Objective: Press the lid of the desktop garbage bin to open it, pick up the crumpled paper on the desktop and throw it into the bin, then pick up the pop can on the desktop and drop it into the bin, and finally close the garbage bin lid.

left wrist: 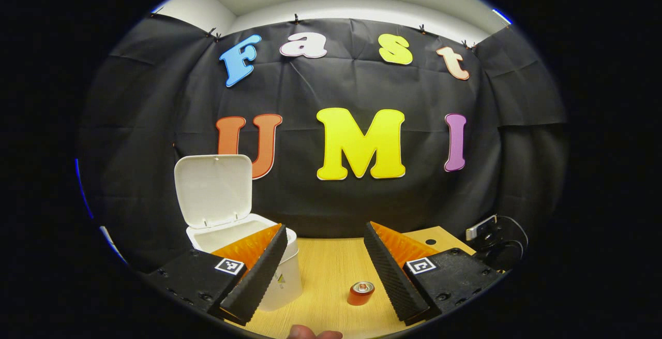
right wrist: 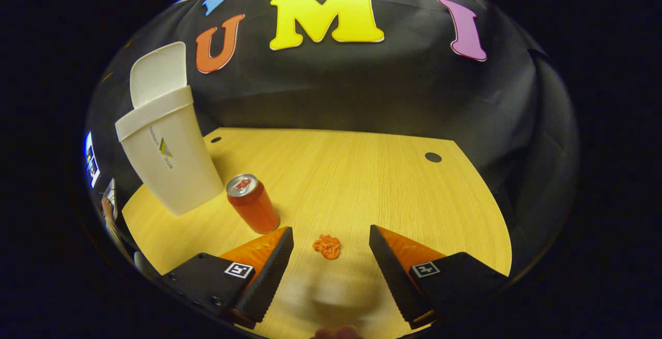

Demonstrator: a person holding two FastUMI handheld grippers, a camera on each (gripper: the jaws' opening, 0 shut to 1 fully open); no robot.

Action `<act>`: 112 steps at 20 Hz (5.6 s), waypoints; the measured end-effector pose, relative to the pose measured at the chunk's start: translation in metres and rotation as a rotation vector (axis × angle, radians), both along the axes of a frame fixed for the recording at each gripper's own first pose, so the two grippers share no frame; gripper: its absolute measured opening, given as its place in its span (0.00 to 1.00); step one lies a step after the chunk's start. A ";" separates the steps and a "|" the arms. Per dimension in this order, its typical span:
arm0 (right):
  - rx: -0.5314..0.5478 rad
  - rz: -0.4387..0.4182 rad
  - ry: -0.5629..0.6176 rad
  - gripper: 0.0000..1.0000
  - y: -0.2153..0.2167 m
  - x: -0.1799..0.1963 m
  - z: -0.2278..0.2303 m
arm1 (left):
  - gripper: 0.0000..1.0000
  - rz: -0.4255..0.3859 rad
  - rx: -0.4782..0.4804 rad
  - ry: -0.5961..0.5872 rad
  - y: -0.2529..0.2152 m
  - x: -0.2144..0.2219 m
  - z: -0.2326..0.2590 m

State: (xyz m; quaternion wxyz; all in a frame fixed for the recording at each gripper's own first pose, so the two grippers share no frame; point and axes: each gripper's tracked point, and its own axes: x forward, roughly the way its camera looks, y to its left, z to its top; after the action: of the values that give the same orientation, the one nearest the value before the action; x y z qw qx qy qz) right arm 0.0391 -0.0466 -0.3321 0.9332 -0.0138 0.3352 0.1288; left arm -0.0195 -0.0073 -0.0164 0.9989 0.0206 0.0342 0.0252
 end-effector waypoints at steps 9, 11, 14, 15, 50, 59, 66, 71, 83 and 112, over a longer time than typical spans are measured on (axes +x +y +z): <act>-0.044 0.032 0.155 0.95 0.017 0.011 -0.071 | 0.98 0.025 0.025 0.047 0.012 -0.014 -0.017; -0.044 0.021 0.186 0.95 0.015 0.011 -0.080 | 0.98 0.043 0.033 0.057 0.019 -0.014 -0.019; -0.064 0.008 0.217 0.94 0.009 0.014 -0.092 | 0.98 0.066 0.028 0.066 0.027 -0.017 -0.021; -0.064 0.004 0.225 0.92 0.008 0.015 -0.094 | 0.98 0.073 0.030 0.068 0.029 -0.018 -0.021; 0.089 0.164 -0.110 0.18 0.073 0.031 0.155 | 0.98 0.082 0.015 0.051 0.035 -0.035 -0.023; 0.247 0.309 -0.300 0.17 0.166 0.030 0.297 | 0.98 0.105 0.017 0.048 0.055 -0.045 -0.024; 0.283 0.442 -0.315 0.17 0.259 0.035 0.319 | 0.98 0.122 -0.012 0.059 0.075 -0.070 -0.028; 0.292 0.531 -0.282 0.17 0.324 0.028 0.310 | 0.98 0.189 -0.017 0.056 0.105 -0.087 -0.028; 0.213 0.626 -0.170 0.17 0.419 0.037 0.251 | 0.98 0.355 -0.013 0.065 0.168 -0.121 -0.033; 0.234 0.505 -0.243 0.67 0.361 0.036 0.271 | 0.98 0.224 0.001 0.059 0.143 -0.102 -0.038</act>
State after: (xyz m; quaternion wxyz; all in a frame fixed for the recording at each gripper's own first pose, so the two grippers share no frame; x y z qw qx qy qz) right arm 0.0748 0.3146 -0.0606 0.9002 -0.0045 0.1902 0.3918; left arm -0.1212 0.1358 -0.0543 0.9884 0.0181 0.0655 0.1359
